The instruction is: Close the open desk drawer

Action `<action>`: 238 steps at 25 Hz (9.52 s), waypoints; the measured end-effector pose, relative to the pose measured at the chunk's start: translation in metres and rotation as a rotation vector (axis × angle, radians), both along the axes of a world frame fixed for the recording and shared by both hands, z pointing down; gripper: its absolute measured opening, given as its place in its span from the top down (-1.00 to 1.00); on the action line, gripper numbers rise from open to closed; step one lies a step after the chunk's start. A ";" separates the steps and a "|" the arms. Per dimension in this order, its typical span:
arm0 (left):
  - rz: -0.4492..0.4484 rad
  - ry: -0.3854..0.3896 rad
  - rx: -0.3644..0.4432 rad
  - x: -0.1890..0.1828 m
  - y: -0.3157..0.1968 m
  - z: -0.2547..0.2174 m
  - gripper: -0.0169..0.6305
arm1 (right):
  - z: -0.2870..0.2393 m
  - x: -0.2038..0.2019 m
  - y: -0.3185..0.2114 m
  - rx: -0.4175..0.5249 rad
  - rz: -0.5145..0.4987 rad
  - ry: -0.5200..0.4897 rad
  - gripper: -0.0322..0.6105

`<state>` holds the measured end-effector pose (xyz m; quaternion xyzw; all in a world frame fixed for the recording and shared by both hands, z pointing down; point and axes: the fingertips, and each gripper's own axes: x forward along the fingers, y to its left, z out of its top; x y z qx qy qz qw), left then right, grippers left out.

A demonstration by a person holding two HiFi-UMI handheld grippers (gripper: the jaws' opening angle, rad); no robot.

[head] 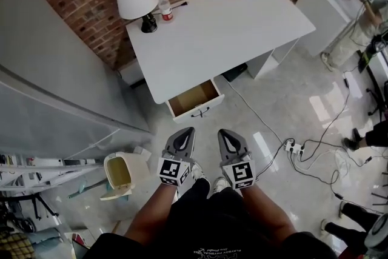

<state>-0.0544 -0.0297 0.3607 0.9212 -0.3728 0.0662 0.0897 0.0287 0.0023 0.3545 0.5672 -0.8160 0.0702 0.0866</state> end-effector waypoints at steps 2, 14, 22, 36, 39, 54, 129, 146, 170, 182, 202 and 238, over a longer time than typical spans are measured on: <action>0.004 0.012 -0.004 -0.004 -0.006 0.002 0.92 | 0.002 -0.003 -0.006 -0.002 0.011 0.003 0.81; -0.059 0.019 -0.068 0.007 -0.024 0.043 0.92 | 0.056 0.020 -0.035 -0.075 0.031 -0.039 0.81; -0.128 0.003 -0.095 0.011 -0.029 0.087 0.92 | 0.100 0.022 -0.049 -0.104 -0.031 -0.055 0.81; -0.172 0.012 -0.113 0.014 -0.042 0.179 0.92 | 0.194 0.009 -0.074 -0.125 -0.078 -0.089 0.81; -0.193 0.014 -0.104 0.005 -0.046 0.195 0.92 | 0.206 0.003 -0.084 -0.106 -0.087 -0.096 0.81; -0.236 0.010 -0.101 -0.002 -0.061 0.256 0.92 | 0.284 -0.005 -0.112 -0.225 -0.080 -0.326 0.80; -0.367 -0.087 -0.177 -0.022 -0.099 0.308 0.92 | 0.359 -0.009 -0.206 -0.502 0.093 -1.363 0.78; -0.414 -0.055 -0.149 -0.043 -0.127 0.300 0.92 | 0.360 -0.023 -0.265 -0.493 0.109 -1.339 0.78; -0.433 -0.071 -0.162 -0.062 -0.122 0.305 0.92 | 0.363 -0.037 -0.314 -0.506 0.184 -1.357 0.78; -0.429 -0.078 -0.144 -0.063 -0.118 0.301 0.92 | 0.363 -0.035 -0.313 -0.446 0.213 -1.365 0.78; -0.408 -0.081 -0.091 -0.060 -0.107 0.247 0.92 | 0.303 -0.006 -0.221 -0.302 0.116 -0.918 0.78; -0.259 -0.006 0.040 0.001 -0.058 -0.050 0.92 | -0.065 0.026 -0.089 0.130 -0.189 -0.096 0.80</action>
